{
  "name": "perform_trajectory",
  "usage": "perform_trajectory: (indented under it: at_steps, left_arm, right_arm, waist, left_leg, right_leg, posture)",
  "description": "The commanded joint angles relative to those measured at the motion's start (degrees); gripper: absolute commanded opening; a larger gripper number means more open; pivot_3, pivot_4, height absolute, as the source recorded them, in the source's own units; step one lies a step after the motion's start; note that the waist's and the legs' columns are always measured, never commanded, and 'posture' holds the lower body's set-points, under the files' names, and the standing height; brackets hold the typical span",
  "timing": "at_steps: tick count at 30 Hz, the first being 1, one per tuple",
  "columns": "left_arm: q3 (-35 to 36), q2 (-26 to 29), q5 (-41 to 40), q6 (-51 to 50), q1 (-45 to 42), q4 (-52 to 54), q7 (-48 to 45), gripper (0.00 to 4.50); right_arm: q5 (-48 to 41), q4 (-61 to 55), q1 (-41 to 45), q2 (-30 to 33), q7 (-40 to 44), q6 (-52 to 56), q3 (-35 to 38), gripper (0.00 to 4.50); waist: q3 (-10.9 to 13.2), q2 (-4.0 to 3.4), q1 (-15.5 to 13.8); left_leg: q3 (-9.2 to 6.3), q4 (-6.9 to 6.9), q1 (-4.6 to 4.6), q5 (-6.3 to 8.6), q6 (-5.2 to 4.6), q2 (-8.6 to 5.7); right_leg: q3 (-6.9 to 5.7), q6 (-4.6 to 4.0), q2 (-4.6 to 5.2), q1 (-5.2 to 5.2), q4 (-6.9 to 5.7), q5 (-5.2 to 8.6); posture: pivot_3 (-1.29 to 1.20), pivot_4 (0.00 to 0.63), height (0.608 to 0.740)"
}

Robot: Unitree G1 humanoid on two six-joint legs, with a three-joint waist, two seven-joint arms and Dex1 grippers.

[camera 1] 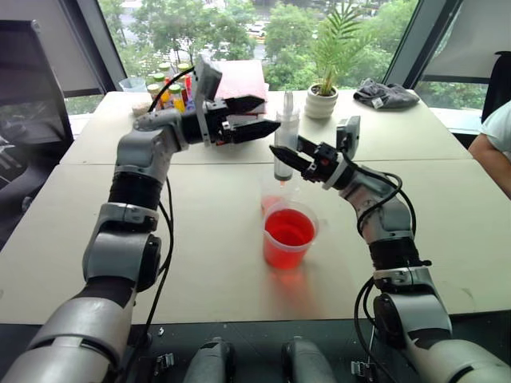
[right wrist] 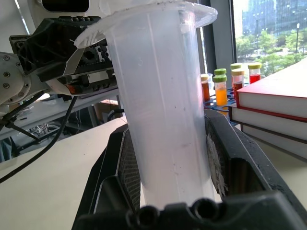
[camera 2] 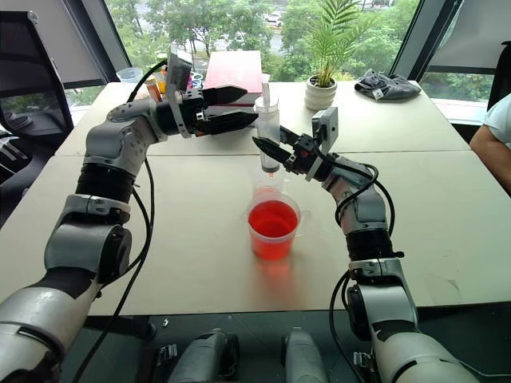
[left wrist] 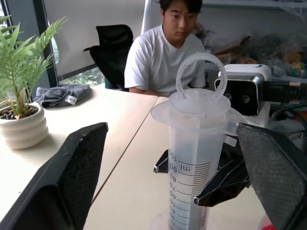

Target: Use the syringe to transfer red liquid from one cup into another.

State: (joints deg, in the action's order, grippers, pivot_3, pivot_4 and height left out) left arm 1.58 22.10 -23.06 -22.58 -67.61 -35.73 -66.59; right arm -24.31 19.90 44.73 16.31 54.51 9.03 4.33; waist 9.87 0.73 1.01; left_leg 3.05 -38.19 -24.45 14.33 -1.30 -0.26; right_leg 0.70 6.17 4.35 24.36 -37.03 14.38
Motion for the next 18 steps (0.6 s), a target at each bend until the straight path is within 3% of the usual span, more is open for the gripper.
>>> perform_trajectory:
  at_steps: [1, 8, 12, 18]
  left_arm:
    - [2.08, 3.24, -1.62, -3.47, 2.34, 6.19, 0.23, 4.45]
    - [1.27, 6.88, -4.4, -10.04, 11.01, 19.64, -0.05, 4.45]
    - [1.79, 8.05, -6.34, -13.41, 15.37, 25.75, 0.92, 4.45]
    - [1.88, 8.54, -7.68, -14.84, 19.53, 30.35, 2.44, 4.45]
  right_arm:
    - [-1.75, -3.06, 2.08, -0.26, 0.62, -1.15, 0.79, 1.57]
    - [-4.51, -6.96, 4.73, 0.46, -5.37, 4.86, 3.58, 1.57]
    - [-10.66, -15.08, 10.2, 5.62, -21.2, 29.58, 8.57, 1.57]
    - [-14.81, -16.44, 15.15, 14.26, -32.87, 61.25, 12.01, 1.57]
  waist:
    - [0.0, 0.0, 0.0]
    - [0.01, -0.01, -0.17]
    - [0.04, -0.06, -0.27]
    - [0.01, -0.03, -0.05]
  left_leg:
    - [0.0, 0.0, 0.0, 0.0, 0.0, 0.0]
    - [-0.01, 0.02, 0.0, 0.0, 0.01, -0.01]
    - [-0.03, 0.02, -0.04, 0.01, 0.04, -0.01]
    - [-0.11, 0.27, -0.05, 0.02, 0.11, -0.02]
  right_leg:
    - [0.0, 0.0, 0.01, 0.0, 0.0, 0.0]
    - [0.0, 0.0, 0.11, 0.01, -0.03, 0.0]
    - [0.04, -0.03, 0.36, 0.09, -0.03, -0.01]
    - [-0.09, -0.35, 0.63, 0.17, 0.07, 0.16]
  posture:
    - [0.0, 0.15, 0.74]
    - [0.0, 0.15, 0.74]
    - [0.0, 0.15, 0.74]
    - [0.0, 0.15, 0.74]
